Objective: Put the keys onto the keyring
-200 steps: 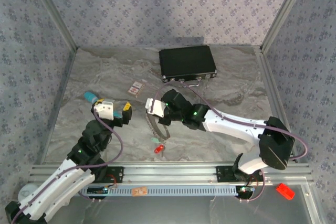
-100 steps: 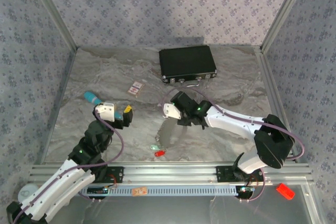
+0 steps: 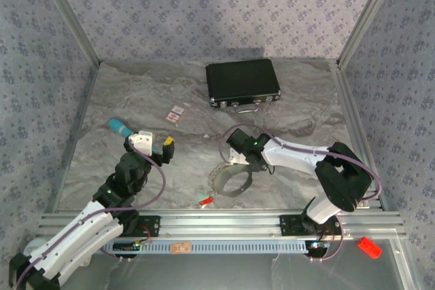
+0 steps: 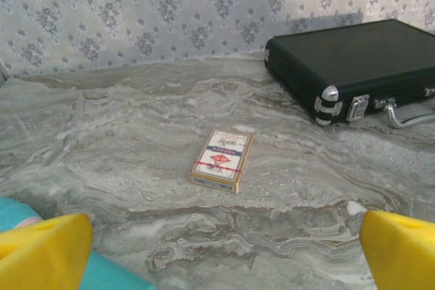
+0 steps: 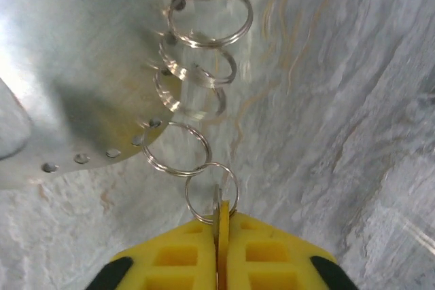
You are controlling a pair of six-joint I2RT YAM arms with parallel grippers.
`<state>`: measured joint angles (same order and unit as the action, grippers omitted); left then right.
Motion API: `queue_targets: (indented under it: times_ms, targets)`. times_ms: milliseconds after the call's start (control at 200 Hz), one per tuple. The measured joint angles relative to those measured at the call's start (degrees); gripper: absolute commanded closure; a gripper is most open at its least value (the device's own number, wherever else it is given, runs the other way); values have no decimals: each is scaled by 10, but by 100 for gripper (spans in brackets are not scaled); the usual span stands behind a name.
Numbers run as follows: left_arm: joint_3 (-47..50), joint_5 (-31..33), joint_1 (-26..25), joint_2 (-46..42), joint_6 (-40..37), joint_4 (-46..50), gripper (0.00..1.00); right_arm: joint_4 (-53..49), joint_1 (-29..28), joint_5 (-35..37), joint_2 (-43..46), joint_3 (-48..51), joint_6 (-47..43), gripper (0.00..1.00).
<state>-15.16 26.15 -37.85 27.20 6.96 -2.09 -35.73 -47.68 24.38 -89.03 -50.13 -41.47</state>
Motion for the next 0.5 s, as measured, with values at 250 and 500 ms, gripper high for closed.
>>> queue_targets:
  times_ms: [250,500]
  targets:
    - [0,0,4,18,0,-7,0,-40,44,35,20,22,-4,65]
    - [-18,0,28,37,0,7,0,42,101,-11,174,28,87,62]
